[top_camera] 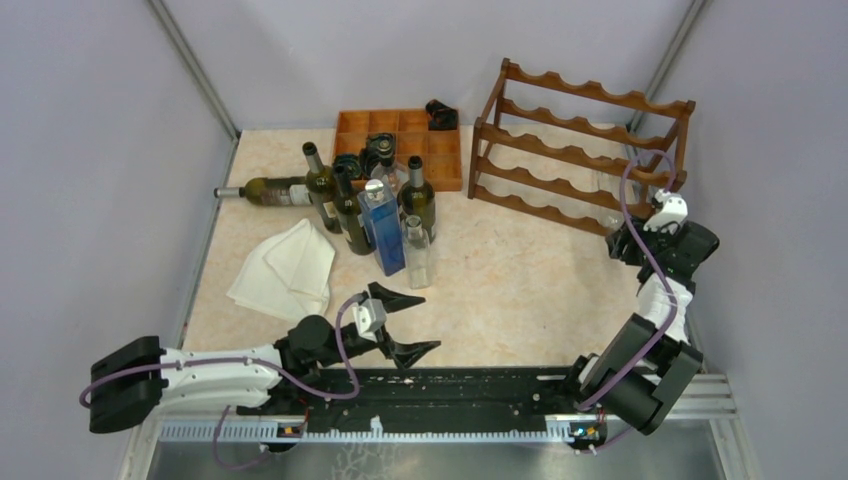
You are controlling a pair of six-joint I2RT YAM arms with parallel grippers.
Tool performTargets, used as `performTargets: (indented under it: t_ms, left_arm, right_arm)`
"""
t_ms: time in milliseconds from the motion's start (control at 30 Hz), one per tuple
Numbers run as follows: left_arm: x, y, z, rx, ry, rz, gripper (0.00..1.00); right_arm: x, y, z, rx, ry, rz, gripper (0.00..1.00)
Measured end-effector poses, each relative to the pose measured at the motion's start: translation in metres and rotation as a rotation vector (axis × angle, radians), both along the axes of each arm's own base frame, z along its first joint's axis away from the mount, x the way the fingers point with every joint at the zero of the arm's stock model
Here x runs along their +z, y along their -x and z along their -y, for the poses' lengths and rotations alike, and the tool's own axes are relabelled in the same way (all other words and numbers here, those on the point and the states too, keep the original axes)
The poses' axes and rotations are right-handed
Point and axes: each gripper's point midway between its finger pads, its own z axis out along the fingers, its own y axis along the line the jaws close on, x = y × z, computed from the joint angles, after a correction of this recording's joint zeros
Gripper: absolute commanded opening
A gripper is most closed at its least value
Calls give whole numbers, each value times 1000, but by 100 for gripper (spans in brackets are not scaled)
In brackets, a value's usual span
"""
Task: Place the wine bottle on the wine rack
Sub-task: Place the wine bottle in the wine rack.
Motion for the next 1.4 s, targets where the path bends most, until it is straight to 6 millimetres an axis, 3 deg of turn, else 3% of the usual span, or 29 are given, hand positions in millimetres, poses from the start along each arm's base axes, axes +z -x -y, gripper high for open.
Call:
performTargets:
  t_ms: [200, 300, 433, 533, 667, 833, 900, 1033, 1200, 1400]
  left_arm:
    - [-3, 4, 6, -28, 8, -34, 99]
    - [-3, 7, 18, -58, 17, -90, 99]
    - [7, 6, 55, -111, 37, -204, 99]
    - [16, 2, 90, -145, 71, -283, 99]
    - [7, -7, 130, -164, 114, -341, 99]
    - [-21, -22, 172, -144, 149, -396, 99]
    - [-17, -28, 185, -140, 178, -411, 99]
    - [9, -32, 207, -165, 265, -424, 99]
    - [30, -29, 229, -228, 340, -445, 99]
    - [15, -27, 234, -249, 358, -464, 99]
  right_arm:
    - [3, 9, -14, 79, -18, -44, 64]
    - [34, 17, -34, 207, -18, -37, 79]
    - [90, 35, -79, 450, -1, 51, 82]
    - [110, 54, -128, 625, -52, 76, 84]
    - [136, 72, -187, 775, -223, 86, 84]
    - [186, 77, -213, 763, -376, 190, 83]
    - [201, 85, -226, 786, -418, 220, 83]
    - [223, 91, -242, 813, -473, 263, 83]
    - [216, 84, -244, 766, -569, 249, 83]
    - [214, 78, -250, 736, -666, 228, 87]
